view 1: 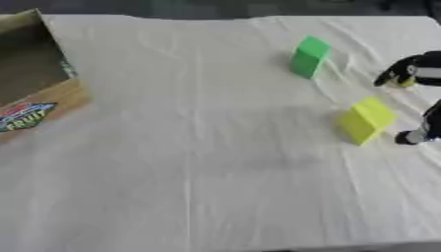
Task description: Pick up the objects with one hand, pass them to the other hand, and then place them into the box on the other side of the table.
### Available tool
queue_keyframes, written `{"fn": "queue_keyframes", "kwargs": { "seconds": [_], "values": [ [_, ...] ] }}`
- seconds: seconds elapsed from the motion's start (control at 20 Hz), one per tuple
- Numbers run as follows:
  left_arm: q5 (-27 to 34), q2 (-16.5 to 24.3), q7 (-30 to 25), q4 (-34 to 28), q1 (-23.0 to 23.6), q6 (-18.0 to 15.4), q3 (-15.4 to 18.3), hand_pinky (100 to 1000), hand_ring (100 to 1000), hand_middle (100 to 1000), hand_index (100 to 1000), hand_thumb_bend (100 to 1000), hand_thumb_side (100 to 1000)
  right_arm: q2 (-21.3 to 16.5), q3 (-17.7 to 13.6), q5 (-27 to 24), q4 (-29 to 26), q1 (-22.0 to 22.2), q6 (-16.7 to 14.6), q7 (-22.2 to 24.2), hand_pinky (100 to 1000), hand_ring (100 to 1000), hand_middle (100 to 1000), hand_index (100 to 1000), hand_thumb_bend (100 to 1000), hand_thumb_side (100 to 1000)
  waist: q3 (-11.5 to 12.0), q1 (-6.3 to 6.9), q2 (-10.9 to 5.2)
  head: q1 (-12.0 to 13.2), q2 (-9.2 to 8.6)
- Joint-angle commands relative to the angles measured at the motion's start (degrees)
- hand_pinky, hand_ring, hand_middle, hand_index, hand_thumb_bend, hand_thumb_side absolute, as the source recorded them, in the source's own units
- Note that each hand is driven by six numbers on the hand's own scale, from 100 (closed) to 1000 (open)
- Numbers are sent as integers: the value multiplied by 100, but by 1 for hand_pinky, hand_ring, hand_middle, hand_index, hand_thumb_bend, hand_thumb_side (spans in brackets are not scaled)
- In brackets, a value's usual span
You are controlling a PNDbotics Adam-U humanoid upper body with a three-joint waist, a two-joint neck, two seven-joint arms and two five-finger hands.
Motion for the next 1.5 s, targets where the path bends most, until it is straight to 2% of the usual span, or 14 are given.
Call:
{"fn": "queue_keyframes", "kwargs": {
  "seconds": [0.05, 0.75, 1.5],
  "values": [
    [27, 159, -16, -75, -82, -3, 7, 452, 789, 667, 793, 200, 870, -90, -9, 92, 141, -93, 69, 211, 1000, 909, 918, 905, 553, 123, 11, 4, -49, -21, -21],
    [58, 150, -29, -92, -146, 14, -13, 453, 789, 668, 793, 200, 875, 48, 103, 473, 503, -300, -284, 238, 1000, 914, 924, 905, 565, 110, 81, -1, 86, -67, -71],
    [77, 148, -51, -100, -178, 26, -28, 454, 789, 669, 792, 201, 877, 201, 244, 698, 845, -480, -427, 322, 1000, 920, 925, 900, 557, 100, 117, -7, 151, -67, -92]
  ]
}}
